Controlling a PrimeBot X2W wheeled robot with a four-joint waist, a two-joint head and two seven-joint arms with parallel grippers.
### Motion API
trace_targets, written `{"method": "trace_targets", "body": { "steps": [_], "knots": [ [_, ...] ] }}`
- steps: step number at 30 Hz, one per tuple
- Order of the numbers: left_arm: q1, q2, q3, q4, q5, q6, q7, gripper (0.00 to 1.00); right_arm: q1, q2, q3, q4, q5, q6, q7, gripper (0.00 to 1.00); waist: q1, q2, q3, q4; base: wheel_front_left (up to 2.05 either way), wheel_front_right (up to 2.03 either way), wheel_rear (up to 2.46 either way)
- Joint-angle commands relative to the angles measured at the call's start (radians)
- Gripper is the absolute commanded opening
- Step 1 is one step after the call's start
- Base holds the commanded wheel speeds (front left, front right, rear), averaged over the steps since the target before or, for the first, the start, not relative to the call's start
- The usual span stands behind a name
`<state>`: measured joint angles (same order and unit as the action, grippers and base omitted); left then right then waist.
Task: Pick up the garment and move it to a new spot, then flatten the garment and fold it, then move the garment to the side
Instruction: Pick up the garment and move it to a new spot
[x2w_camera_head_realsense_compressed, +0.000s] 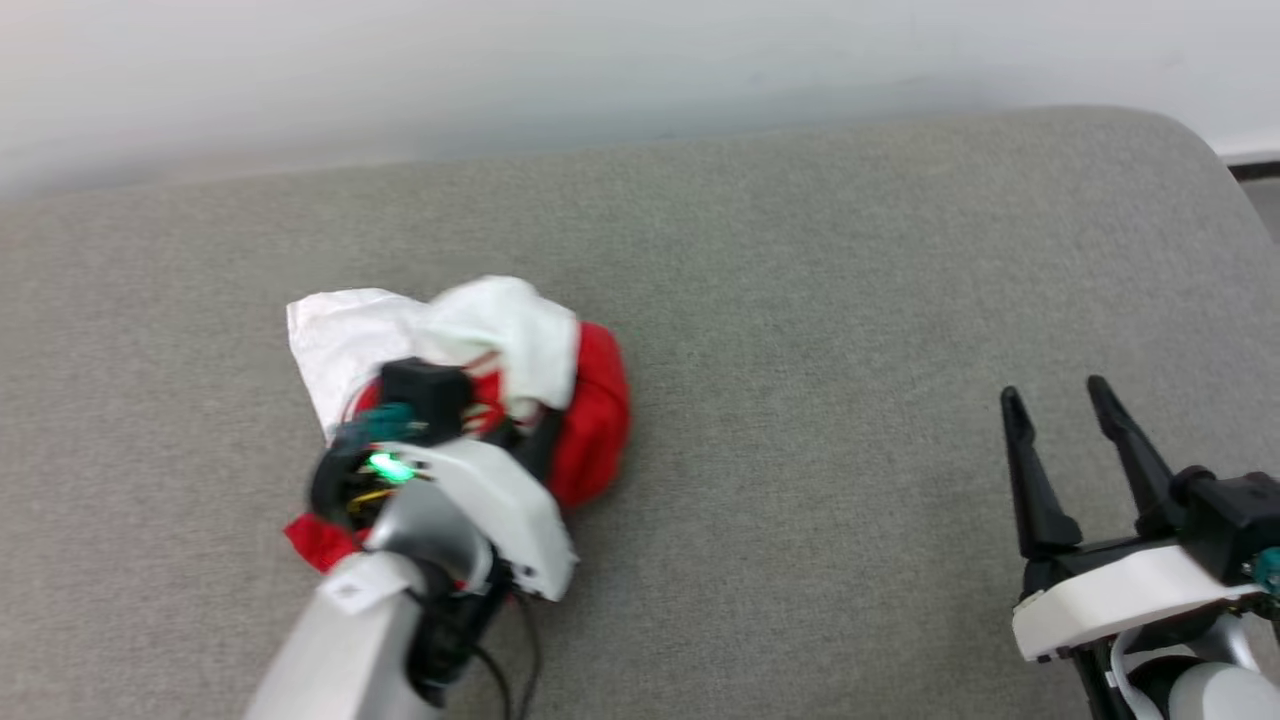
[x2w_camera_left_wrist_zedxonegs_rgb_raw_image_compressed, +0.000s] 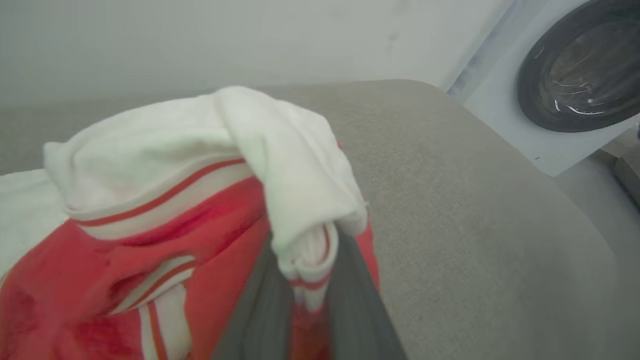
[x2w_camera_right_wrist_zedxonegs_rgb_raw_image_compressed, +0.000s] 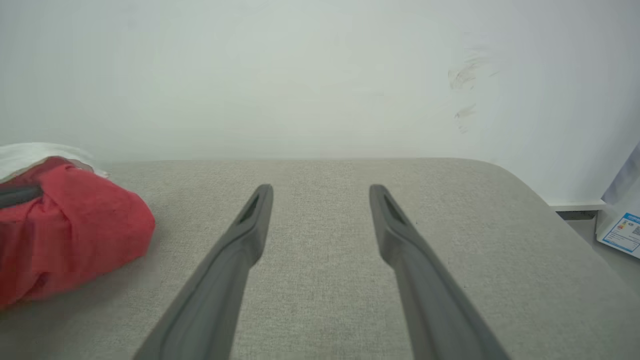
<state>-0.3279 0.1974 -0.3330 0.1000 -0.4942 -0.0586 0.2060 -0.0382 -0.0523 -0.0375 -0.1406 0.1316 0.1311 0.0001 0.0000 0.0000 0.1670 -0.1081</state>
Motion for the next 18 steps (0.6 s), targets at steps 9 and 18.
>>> {"method": "trace_targets", "body": {
  "steps": [9,18],
  "knots": [
    [-0.08,-0.089,-0.288,0.08,0.05,-0.065,0.049,0.0,-0.046,0.003,0.017,0.013,0.017,-0.001,-0.028,1.0,0.0,0.0,0.099,-0.053,0.0,0.0,0.0],
    [-0.09,-0.098,-0.488,0.182,0.007,-0.072,-0.019,1.0,-0.058,0.003,0.001,0.04,0.007,-0.001,-0.035,1.0,0.0,0.0,0.078,-0.018,0.0,0.0,0.0]
  ]
}}
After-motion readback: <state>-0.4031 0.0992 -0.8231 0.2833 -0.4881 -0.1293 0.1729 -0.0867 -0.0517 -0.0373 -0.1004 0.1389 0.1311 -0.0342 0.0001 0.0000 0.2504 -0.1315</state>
